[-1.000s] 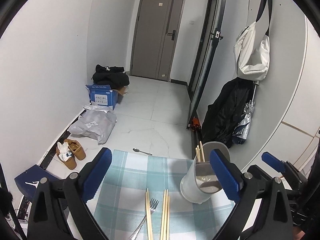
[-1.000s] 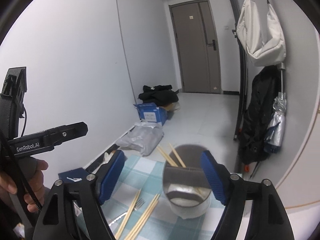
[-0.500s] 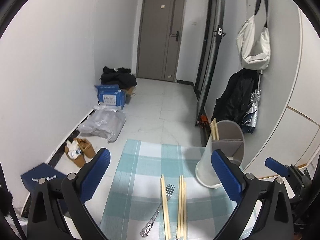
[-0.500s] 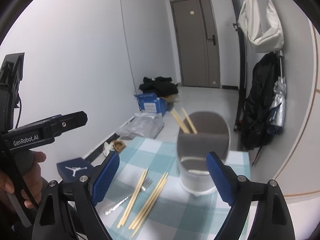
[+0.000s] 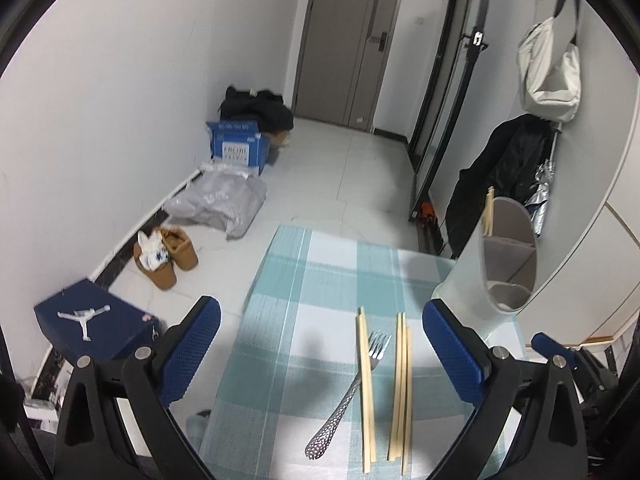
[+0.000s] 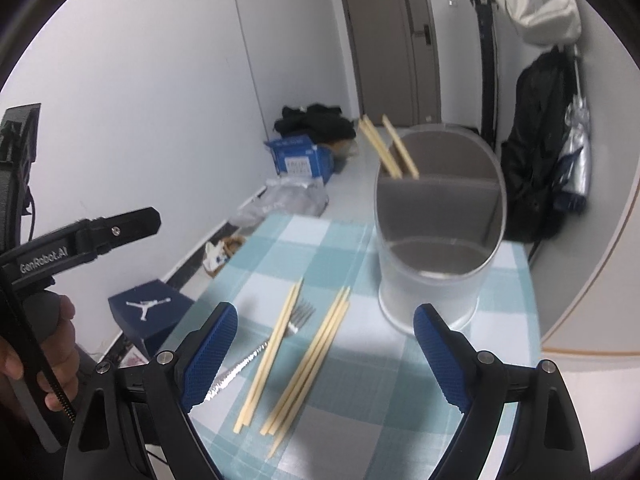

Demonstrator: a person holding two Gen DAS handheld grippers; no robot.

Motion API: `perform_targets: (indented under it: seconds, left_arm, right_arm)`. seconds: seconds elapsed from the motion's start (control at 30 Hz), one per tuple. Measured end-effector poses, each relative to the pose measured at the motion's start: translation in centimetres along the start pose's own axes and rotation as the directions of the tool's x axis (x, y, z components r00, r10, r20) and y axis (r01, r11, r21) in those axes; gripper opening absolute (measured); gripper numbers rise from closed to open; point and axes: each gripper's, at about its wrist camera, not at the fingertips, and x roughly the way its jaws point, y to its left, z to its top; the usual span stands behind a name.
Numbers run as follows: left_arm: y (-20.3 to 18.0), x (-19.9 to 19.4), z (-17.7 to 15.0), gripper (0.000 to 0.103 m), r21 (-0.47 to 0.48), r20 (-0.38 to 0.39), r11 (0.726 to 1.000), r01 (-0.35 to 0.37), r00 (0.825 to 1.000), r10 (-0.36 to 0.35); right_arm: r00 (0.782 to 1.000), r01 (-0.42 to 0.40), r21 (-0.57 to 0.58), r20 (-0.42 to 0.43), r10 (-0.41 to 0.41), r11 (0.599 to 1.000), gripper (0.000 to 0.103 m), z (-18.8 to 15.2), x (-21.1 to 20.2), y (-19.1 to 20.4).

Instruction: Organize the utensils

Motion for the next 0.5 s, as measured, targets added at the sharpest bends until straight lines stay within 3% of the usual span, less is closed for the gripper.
perform_targets:
  seconds: [0.2,0.4,0.5]
  left_arm:
    - [0.7,1.3,0.0,0.099,-0.013,-0.041,1.000,0.023,0.999,-0.023]
    - [2.1,3.1,-0.7,0.099,-0.050,-0.133,0.998,0.036,0.990,-0.042]
    - [2.9,3.7,-1.0,0.099,-0.066,-0.173,0.998,0.020,0.984,-0.031]
  right_arm:
    - [0.996,0.045,-0.003,-0.081,-0.045,0.999,0.090,-1.0,3.2,-0.1]
    - [0.983,0.070,0.017,-0.170,-0.066,0.997,0.088,-1.7,6.1,-0.3]
    - [0.974,0.065,0.019,-0.221,-0.059,0.998,0.080,-2.1,7.6,-0.4]
